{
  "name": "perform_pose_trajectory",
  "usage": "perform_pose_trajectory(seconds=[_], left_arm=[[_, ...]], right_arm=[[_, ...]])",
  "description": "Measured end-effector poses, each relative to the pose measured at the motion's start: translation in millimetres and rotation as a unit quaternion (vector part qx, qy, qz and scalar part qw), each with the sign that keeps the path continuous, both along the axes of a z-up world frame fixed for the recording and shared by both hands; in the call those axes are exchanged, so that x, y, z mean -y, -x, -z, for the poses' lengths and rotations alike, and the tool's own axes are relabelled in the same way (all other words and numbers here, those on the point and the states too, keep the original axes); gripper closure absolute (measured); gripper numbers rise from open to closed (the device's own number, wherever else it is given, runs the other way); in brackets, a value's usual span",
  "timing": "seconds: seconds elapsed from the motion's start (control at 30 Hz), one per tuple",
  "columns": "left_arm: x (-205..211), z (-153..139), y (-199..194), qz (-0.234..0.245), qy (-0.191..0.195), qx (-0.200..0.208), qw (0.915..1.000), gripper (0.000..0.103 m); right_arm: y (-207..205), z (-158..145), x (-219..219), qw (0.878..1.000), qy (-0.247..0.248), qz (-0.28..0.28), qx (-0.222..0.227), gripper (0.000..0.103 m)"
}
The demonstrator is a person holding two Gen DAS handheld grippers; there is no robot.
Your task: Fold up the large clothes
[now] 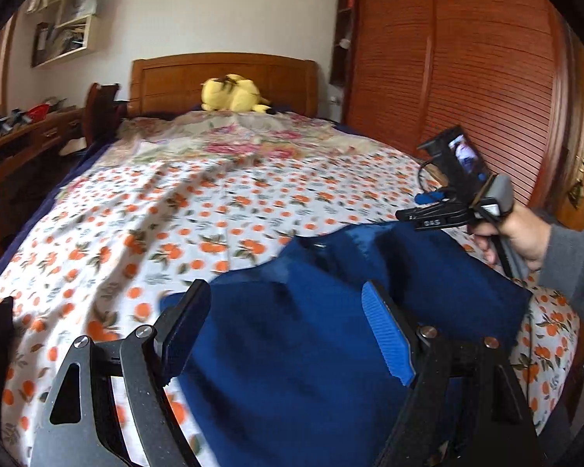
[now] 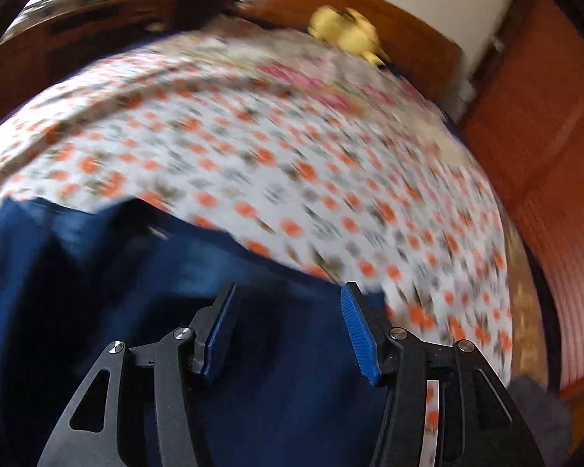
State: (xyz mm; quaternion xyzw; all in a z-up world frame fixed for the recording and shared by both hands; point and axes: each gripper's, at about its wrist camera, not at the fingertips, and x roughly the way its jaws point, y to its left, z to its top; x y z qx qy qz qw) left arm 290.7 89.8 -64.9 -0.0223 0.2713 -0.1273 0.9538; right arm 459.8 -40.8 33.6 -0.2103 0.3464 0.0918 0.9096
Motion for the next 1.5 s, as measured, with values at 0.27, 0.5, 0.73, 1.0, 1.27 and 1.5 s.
perform_pose_trajectory(seconds=[0.27, 0.5, 0.73, 1.0, 1.27, 1.5], left_arm=[[38.9, 15.2, -10.8, 0.05, 0.0, -0.027, 0.9984, 0.023], [47.5, 45.6, -23.0, 0.046, -0.028, -0.065, 0.9964, 0.023], [51.2, 60.2, -25.5, 0.046, -0.035, -0.085, 0.9947, 0.023], [51.6, 64.3, -25.0, 0.049, -0.032, -0.092, 0.9941, 0.023], [46.6, 58.5, -23.4, 0.04, -0.028, -0.083, 0.9953, 0.023], [34.2, 53.9, -21.3, 0.028, -0.025, -0.076, 0.9964, 0.023]], right_arm=[[-38.9, 33.9, 47.7, 0.997, -0.019, 0.072, -0.031, 0.047], [-72.3, 43.9, 60.4, 0.993, -0.059, 0.079, -0.067, 0.047], [-60.2, 38.5, 68.4, 0.998, -0.05, 0.019, -0.031, 0.098], [-66.9, 32.1, 133.7, 0.99, -0.048, 0.134, -0.014, 0.1], [-47.8, 14.8, 113.3, 0.992, -0.035, 0.121, 0.012, 0.059], [-22.5, 6.8, 51.4, 0.998, -0.06, 0.018, -0.005, 0.055]])
